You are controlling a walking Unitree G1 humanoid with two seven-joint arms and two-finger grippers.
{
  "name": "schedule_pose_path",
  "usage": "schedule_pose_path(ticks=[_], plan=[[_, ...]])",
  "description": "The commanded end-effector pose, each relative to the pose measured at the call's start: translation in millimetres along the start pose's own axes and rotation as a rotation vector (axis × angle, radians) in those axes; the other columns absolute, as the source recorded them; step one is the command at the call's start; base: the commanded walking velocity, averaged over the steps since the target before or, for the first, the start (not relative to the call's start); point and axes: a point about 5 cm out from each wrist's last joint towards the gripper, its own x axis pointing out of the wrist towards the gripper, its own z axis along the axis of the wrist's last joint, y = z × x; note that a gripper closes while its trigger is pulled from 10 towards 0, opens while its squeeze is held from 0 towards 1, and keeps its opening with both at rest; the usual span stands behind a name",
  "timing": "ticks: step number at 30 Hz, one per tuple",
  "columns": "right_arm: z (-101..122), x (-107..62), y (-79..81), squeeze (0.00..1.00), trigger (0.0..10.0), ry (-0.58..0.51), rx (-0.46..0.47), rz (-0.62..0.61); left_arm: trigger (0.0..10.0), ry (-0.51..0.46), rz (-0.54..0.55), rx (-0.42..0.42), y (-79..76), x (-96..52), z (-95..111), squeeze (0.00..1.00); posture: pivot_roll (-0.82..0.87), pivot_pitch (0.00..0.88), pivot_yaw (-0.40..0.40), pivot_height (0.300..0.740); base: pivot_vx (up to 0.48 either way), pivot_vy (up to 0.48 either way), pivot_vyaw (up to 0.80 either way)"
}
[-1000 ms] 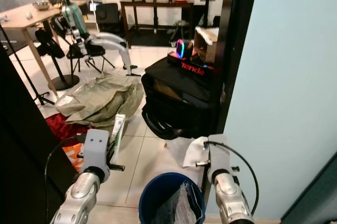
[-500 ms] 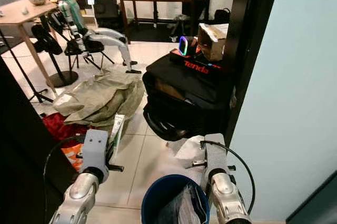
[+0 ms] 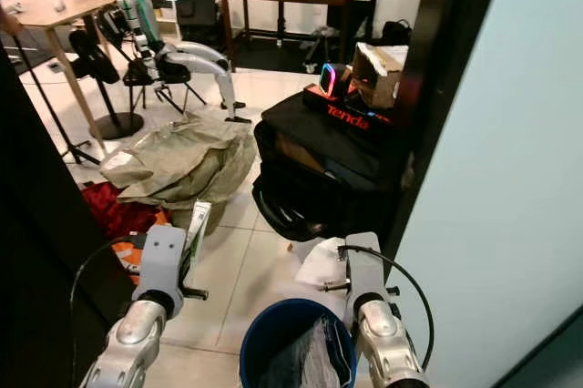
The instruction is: Clean up the room
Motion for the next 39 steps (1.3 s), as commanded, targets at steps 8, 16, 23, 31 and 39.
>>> schedule_pose_path(ticks=[8, 16, 23, 31, 39], plan=[[2.0, 4.9, 7.2, 0.00, 10.0, 0.037, -0.031, 0.069, 10.0, 0.021, -0.011, -0.021, -2.9, 1.6, -3.0, 0.00, 0.01, 0.058, -0.032, 0.724, 0.000, 0.000, 0.00], [1.3, 8.6, 14.4, 0.00, 10.0, 0.069, -0.058, 0.125, 10.0, 0.056, -0.036, 0.026, -1.8, 3.7, -8.3, 0.00, 0.00, 0.068, -0.040, 0.724, 0.000, 0.000, 0.00], [-0.6, 13.5, 19.8, 0.00, 10.0, 0.124, -0.095, 0.157, 10.0, 0.085, -0.154, 0.130, -3.6, 4.1, -13.8, 0.00, 0.00, 0.068, -0.050, 0.719, 0.000, 0.000, 0.00], [-1.0, 13.5, 21.5, 0.00, 10.0, 0.117, -0.101, 0.169, 10.0, 0.079, -0.171, 0.189, -3.5, 2.1, -15.4, 0.00, 0.01, 0.063, -0.054, 0.695, 0.000, 0.000, 0.00], [-2.9, 13.3, 21.9, 0.00, 10.0, 0.120, -0.103, 0.174, 10.0, 0.074, -0.184, 0.228, -0.5, 2.2, -15.5, 0.00, 0.01, 0.060, -0.051, 0.670, 0.000, 0.000, 0.00]])
